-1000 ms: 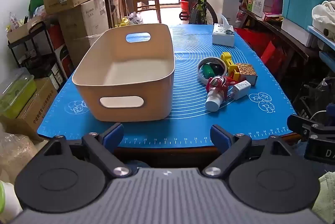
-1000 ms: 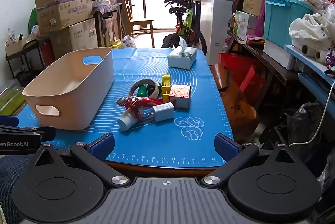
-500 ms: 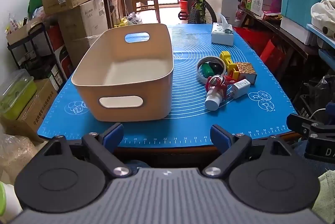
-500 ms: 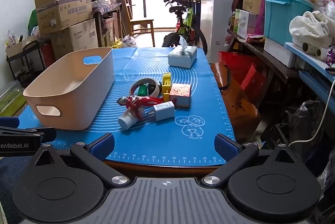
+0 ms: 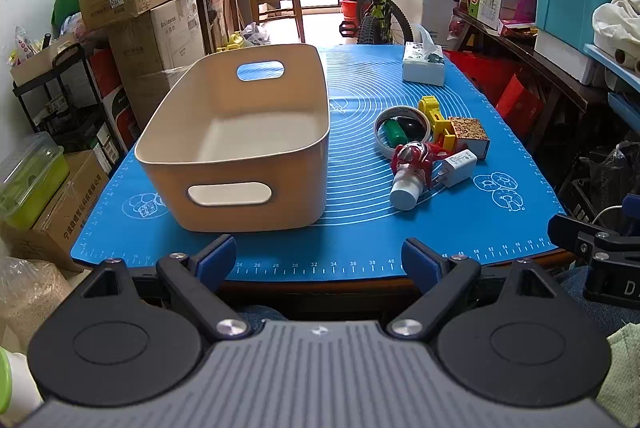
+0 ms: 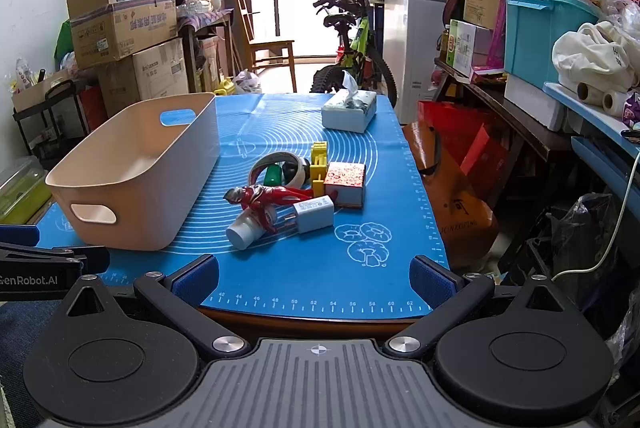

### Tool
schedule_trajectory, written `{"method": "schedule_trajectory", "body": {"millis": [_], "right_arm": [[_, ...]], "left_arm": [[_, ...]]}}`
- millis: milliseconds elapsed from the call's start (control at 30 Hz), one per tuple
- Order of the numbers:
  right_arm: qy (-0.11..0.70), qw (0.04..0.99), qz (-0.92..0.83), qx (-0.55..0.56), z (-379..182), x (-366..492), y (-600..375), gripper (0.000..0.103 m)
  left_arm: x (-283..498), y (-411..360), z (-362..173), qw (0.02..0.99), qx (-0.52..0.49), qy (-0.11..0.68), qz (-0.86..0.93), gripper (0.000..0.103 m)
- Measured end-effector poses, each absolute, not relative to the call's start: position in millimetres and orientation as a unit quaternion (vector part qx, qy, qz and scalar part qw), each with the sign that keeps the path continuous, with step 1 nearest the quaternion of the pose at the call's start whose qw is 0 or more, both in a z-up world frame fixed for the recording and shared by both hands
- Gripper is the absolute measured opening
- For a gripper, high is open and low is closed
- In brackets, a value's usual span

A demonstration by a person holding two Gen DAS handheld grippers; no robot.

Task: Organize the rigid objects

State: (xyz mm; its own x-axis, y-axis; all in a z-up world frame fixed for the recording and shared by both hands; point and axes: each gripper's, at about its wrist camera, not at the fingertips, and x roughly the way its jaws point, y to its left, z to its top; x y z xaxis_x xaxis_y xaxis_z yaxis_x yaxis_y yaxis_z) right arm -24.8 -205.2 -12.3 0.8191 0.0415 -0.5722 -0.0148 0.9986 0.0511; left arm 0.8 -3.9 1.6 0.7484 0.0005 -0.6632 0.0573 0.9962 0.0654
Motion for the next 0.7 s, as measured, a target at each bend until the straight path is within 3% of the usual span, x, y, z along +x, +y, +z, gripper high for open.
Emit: {"method": "schedule_trajectory", "body": {"millis": [700], "right_arm": [[0.302,0.953,0.015,0.023,-12.9,-24.4,-205.8,0.101]], "left_arm": [[-0.5,-5.4,-1.4,0.934,0.042,0.353,-0.018,0.09]]}}
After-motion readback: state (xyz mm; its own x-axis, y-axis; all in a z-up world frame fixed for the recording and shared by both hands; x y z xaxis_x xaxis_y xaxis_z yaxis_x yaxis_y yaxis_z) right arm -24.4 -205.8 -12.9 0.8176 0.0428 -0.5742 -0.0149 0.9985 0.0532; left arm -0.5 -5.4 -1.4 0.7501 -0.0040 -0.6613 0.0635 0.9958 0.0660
